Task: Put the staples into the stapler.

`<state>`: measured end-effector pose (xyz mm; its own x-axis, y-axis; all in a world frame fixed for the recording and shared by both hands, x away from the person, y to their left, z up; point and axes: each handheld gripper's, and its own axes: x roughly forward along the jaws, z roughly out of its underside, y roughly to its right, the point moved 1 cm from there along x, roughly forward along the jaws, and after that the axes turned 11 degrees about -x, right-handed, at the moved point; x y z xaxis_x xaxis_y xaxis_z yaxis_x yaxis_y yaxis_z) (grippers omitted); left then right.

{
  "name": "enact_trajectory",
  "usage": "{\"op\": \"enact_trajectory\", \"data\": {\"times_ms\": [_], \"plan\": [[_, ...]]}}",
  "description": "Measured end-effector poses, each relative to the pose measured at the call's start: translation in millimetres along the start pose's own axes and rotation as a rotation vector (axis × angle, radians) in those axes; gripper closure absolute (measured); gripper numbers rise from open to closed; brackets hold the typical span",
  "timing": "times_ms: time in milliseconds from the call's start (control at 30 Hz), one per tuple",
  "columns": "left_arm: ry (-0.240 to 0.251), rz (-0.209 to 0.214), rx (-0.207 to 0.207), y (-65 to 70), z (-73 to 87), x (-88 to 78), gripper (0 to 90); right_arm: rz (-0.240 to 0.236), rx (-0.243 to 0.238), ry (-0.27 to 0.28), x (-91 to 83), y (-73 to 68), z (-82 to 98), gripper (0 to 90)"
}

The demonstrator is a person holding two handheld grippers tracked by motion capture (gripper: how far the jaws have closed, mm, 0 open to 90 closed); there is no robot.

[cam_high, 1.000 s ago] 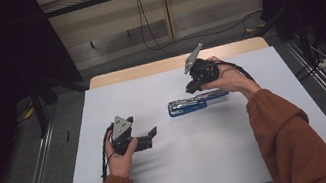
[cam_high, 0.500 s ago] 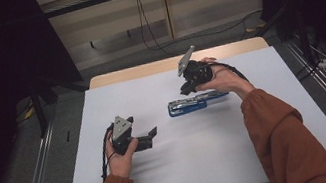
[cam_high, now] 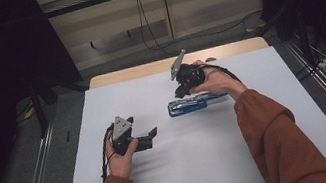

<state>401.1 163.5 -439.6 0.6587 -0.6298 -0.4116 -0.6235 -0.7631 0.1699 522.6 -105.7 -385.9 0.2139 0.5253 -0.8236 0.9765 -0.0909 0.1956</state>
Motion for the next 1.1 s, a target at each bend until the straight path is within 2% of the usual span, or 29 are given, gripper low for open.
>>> {"op": "enact_trajectory", "data": {"times_ms": [167, 200, 233, 267, 500, 1100], "plan": [[0.001, 0.002, -0.002, 0.1, 0.0, 0.1, 3.7, -0.008, -0.012, -0.002, 4.5, 1.5, -4.2, 79.2], [0.001, 0.003, 0.000, -0.1, -0.1, 0.1, 3.7, -0.011, 0.000, -0.011, 4.9, 0.7, -5.4, 79.2], [0.001, 0.003, -0.002, 0.1, 0.0, 0.1, 3.7, -0.013, -0.014, -0.003, 6.6, 1.7, -5.9, 79.2], [0.001, 0.003, -0.002, 0.1, -0.1, 0.0, 3.7, -0.016, -0.003, -0.012, 6.8, 0.8, -7.0, 79.2], [0.001, 0.003, -0.001, 0.0, -0.2, -0.1, 3.7, -0.030, -0.008, -0.021, 12.0, 0.0, -10.7, 79.2], [-0.001, 0.002, 0.001, -0.4, 0.1, 0.1, 3.7, -0.070, -0.018, -0.047, 23.9, -0.3, -9.8, 79.2]]}}
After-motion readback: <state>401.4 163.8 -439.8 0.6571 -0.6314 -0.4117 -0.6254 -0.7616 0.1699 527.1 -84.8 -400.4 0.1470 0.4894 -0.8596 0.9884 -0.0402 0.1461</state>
